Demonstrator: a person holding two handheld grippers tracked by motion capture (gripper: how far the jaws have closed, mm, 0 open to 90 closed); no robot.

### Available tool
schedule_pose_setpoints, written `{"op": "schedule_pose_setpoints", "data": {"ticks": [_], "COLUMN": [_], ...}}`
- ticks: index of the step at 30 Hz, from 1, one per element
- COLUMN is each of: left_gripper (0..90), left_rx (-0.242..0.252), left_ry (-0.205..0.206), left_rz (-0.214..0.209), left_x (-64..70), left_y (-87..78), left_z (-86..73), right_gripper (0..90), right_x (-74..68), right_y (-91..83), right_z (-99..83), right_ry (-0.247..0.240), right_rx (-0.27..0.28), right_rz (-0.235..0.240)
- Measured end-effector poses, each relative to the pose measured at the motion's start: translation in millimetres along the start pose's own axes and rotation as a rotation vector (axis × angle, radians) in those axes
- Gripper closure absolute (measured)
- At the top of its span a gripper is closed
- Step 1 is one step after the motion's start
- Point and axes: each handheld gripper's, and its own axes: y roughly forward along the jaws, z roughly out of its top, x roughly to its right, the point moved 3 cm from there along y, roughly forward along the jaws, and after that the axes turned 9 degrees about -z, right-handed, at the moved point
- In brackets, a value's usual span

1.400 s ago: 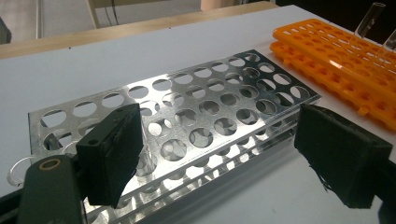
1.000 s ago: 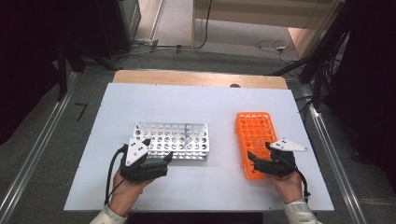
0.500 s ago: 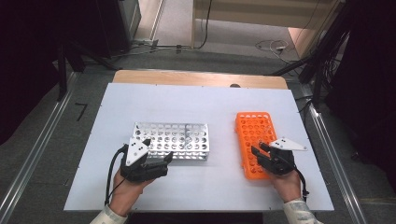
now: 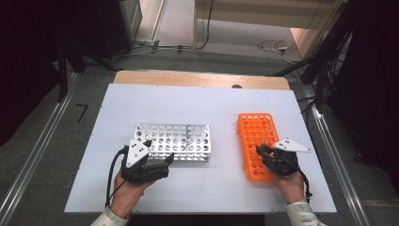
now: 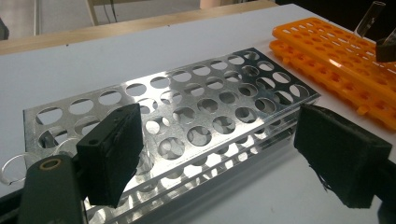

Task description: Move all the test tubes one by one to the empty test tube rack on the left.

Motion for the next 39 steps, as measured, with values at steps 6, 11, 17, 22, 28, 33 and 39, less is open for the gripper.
{"op": "schedule_pose_setpoints", "data": {"ticks": [6,11,17,22,28,33,39], "left_gripper": [15.3,15.3,15.3,15.3,15.3,15.4,15.8], "left_rx": [0.001,0.002,0.003,0.002,-0.001,-0.001,-0.005], "left_ry": [0.001,-0.002,-0.005,-0.007,-0.003,0.001,0.011], "left_rz": [-0.002,-0.005,-0.007,-0.012,-0.018,-0.021,-0.035], "left_x": [-0.2,-0.3,-0.1,1.2,2.9,5.6,10.8], "left_y": [-0.4,-0.4,-0.5,0.0,0.5,1.7,3.6], "left_z": [0.2,0.2,0.4,0.3,0.2,0.2,0.3], "right_gripper": [72.9,72.8,72.8,72.9,72.9,72.9,72.9], "right_x": [3.7,5.7,1.9,-13.2,-39.2,-63.7,-95.5], "right_y": [-11.7,-25.3,-37.7,-43.4,-45.2,-41.7,-33.7], "right_z": [7.9,13.7,17.3,19.9,21.4,18.9,15.9], "right_ry": [0.033,0.048,0.047,0.018,-0.029,-0.065,-0.124], "right_rx": [0.030,0.063,0.093,0.097,0.081,0.064,0.041], "right_rz": [0.002,0.000,0.029,0.085,0.168,0.231,0.294]}}
